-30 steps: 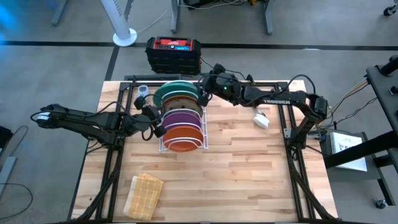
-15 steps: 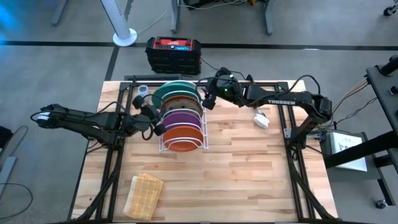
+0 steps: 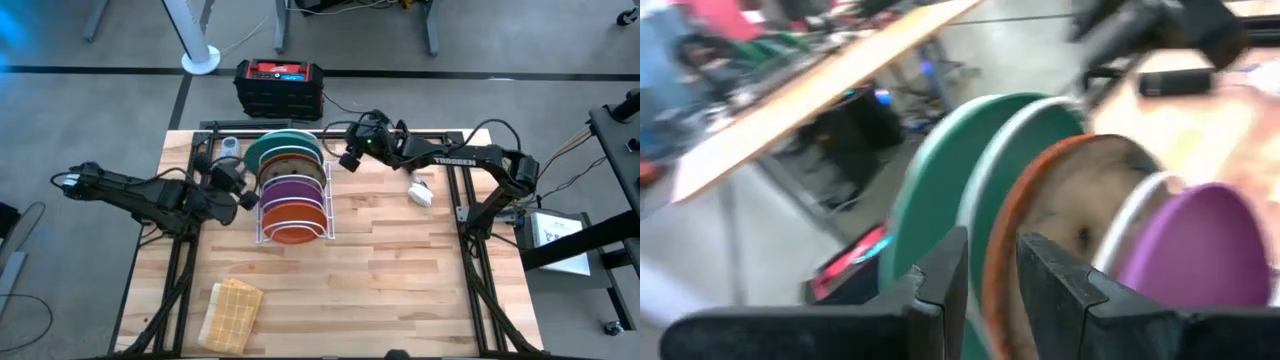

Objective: Sort dishes
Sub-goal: Put the green plate into the dish rack

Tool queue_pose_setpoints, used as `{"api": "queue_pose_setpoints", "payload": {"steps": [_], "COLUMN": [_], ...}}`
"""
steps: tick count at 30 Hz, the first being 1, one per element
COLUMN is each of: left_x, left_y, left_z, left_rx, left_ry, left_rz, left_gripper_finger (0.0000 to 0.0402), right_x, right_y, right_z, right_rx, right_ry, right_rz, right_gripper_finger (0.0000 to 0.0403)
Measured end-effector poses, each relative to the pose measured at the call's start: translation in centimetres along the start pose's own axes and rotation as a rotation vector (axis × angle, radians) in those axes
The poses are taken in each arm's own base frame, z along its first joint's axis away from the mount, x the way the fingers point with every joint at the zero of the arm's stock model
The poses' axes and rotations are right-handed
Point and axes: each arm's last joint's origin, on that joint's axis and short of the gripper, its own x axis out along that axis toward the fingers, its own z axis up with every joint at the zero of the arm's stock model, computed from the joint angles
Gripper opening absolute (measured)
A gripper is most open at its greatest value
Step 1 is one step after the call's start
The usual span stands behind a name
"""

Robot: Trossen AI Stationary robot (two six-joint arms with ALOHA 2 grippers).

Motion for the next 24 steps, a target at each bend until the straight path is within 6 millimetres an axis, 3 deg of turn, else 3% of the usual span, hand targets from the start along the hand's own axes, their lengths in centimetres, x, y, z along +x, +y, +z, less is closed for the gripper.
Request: {"api": "queue_pose_setpoints", "payload": {"steps": [6,14,19,24], "left_x": [-0.9,0.0,0.6,0.9], "left_y": [0.9,1.6,2.9,4.8], "left_z": [-0.7,-0.8,-0.3,0.5], "left_rx": [-0.072,-0.12,-0.193,-0.25], "left_ry": [-0.015,0.012,0.067,0.111], "left_rz": [0.184,0.241,0.204,0.164], "left_gripper_finger": [0.0077,0.0062,0.0008,0.0001], "right_x": [-0.5,-1.6,-1.4,-1.3], "right_y": [-2.1,-3.7,-3.3,-3.2], "right_z": [-1.6,-3.6,-4.7,-5.2], "right_rx": [0.07,0.197,0.216,0.212], "right_ry": [0.014,-0.011,0.018,0.03], "right_rz": [-0.006,0.146,0.169,0.172], "right_gripper_finger": [0.0123,0.0013,0.0007,0.0002]}}
